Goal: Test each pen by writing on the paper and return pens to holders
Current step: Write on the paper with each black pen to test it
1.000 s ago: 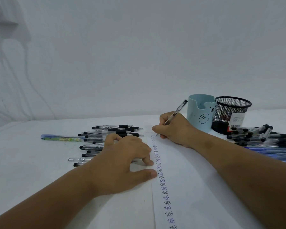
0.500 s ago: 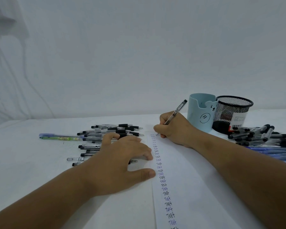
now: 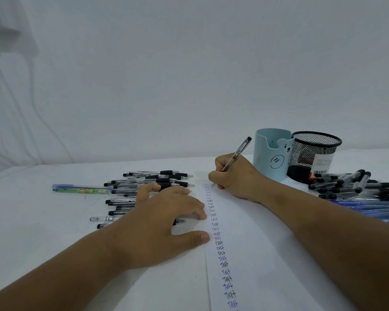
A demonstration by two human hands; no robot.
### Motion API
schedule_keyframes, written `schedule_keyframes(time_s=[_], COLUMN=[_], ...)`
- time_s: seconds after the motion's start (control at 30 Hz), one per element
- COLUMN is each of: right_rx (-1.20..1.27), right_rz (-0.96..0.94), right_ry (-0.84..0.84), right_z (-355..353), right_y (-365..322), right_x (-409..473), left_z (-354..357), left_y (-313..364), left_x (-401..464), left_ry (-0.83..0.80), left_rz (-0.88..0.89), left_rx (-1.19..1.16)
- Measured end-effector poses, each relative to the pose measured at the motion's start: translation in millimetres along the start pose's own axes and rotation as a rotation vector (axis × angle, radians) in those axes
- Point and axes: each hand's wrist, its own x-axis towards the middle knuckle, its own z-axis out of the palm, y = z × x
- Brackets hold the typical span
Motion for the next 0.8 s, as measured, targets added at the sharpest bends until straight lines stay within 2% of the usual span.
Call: schedule_keyframes(time_s=[0.8], right_rx=[-0.032], right_rz=[-0.020], right_ry=[-0.015], right_z=[-1.2], right_y=[5.0], right_x=[3.6], left_z=[-0.7], left_y=[2.0], left_x=[-1.5], left_ry=[0.003], left_rz=[-0.005], left_rx=[-0.032])
